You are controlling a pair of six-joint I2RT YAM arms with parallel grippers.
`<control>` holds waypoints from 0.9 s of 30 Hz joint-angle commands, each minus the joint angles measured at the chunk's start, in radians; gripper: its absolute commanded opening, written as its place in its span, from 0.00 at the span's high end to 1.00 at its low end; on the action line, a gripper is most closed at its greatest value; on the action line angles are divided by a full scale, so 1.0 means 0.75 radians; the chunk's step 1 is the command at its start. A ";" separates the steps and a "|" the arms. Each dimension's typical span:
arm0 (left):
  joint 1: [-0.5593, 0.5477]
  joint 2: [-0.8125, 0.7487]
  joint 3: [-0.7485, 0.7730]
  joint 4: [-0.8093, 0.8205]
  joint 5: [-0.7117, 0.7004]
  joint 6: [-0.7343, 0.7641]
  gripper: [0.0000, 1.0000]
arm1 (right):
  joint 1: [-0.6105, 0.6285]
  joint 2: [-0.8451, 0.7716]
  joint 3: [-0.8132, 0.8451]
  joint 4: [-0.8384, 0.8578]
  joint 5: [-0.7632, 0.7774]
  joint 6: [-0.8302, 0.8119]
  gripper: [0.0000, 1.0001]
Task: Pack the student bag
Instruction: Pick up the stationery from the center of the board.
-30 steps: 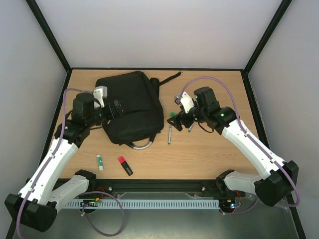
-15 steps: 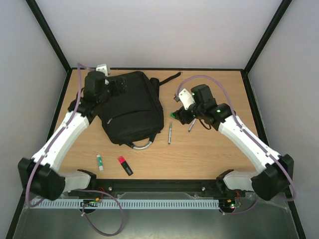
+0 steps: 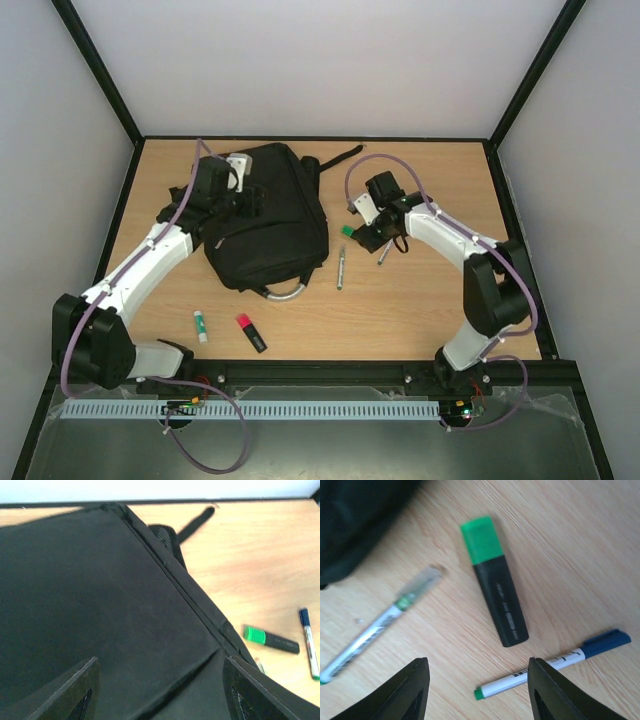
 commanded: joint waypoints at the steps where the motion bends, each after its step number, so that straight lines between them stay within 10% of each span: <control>1: -0.032 -0.036 -0.065 -0.048 0.028 0.060 0.31 | -0.068 0.108 0.065 -0.103 0.035 -0.045 0.48; 20: -0.119 -0.121 -0.141 -0.181 0.035 0.075 0.27 | -0.099 0.448 0.235 -0.080 0.026 -0.180 0.43; 27: -0.119 -0.093 -0.133 -0.185 0.029 0.080 0.27 | -0.099 0.501 0.257 -0.144 -0.039 -0.207 0.60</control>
